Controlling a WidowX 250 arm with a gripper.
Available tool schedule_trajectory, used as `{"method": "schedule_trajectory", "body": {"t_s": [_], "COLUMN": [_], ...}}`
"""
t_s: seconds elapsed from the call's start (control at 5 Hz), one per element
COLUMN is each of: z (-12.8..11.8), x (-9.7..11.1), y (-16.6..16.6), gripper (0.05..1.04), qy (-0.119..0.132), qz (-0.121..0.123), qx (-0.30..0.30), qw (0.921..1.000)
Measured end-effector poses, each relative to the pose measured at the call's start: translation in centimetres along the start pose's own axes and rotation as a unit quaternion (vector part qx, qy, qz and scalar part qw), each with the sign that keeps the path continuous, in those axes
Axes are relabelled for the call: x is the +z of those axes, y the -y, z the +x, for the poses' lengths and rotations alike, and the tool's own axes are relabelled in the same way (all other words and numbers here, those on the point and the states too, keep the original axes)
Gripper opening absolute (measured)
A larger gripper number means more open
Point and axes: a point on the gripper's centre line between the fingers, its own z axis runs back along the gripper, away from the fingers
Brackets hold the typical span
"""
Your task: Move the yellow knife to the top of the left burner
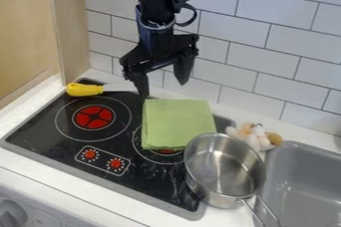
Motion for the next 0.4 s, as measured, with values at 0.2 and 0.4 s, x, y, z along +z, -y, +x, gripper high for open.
{"method": "schedule_trajectory", "body": {"t_s": [0.2, 0.4], "z": [0.8, 3.2], "x": [0.1, 1.0], "y": [-0.2, 0.0], "gripper": [0.999, 0.999], "qy": [0.020, 0.051], "qz": [0.001, -0.006], "qx": [0.097, 0.208], "qw": [0.9951, 0.9767]}}
